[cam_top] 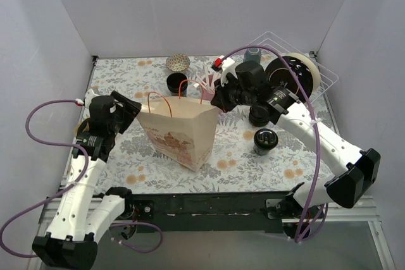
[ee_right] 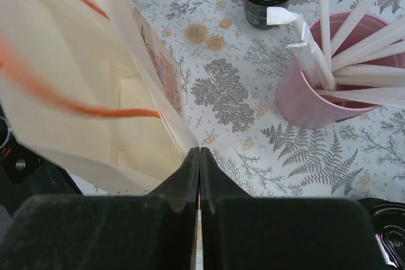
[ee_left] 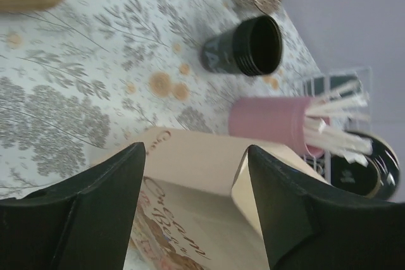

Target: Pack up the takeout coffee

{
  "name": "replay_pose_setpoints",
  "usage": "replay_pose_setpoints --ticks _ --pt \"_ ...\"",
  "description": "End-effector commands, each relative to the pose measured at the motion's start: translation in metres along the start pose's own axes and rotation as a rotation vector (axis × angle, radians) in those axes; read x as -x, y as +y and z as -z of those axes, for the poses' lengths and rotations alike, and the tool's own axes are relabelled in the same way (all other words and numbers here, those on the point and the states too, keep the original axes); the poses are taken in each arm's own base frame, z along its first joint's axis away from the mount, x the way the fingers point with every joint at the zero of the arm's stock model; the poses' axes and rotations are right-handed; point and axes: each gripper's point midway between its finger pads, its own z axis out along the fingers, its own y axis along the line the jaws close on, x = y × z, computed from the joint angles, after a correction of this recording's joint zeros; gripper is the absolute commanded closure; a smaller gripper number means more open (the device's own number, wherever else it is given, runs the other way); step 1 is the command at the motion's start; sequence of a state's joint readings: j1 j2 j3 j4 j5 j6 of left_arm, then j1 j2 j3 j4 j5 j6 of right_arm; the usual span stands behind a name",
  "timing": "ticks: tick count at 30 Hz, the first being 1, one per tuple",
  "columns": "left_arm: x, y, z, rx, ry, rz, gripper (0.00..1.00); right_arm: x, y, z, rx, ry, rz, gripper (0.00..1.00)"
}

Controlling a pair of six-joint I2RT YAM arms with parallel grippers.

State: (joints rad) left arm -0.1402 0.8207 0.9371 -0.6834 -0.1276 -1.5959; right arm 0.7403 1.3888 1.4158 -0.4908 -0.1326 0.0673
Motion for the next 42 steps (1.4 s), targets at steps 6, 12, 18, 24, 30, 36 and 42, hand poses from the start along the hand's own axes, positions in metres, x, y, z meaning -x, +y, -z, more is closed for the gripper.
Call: replay_pose_setpoints --ticks 6,12,18,24,30,36,42 --pt "0.037 -0.011 0.004 0.053 -0.119 0.008 0.32 0.001 -0.004 0.007 0.019 0.012 0.104 0.99" --pt "0.008 -0.075 0.053 -0.339 0.063 -0.054 0.28 -0.003 0.009 0.016 0.105 -0.029 0.208 0.99" --pt "0.009 -0.072 0.067 -0.340 0.059 -0.061 0.24 -0.006 0.017 0.021 0.173 -0.023 0.316 0.99" --pt "0.050 -0.019 0.040 0.012 -0.159 0.000 0.27 -0.015 0.024 0.029 0.247 0.021 0.423 0.99" --pt "0.089 0.028 0.018 0.345 -0.362 0.004 0.29 -0.006 0.028 0.034 0.279 -0.011 0.511 0.99" --pt "0.095 0.057 -0.017 0.554 -0.376 0.002 0.26 -0.003 0.033 0.035 0.323 -0.042 0.607 0.99" --pt "0.106 0.072 -0.033 0.588 -0.353 -0.005 0.27 -0.008 0.032 0.037 0.322 -0.030 0.619 0.99"
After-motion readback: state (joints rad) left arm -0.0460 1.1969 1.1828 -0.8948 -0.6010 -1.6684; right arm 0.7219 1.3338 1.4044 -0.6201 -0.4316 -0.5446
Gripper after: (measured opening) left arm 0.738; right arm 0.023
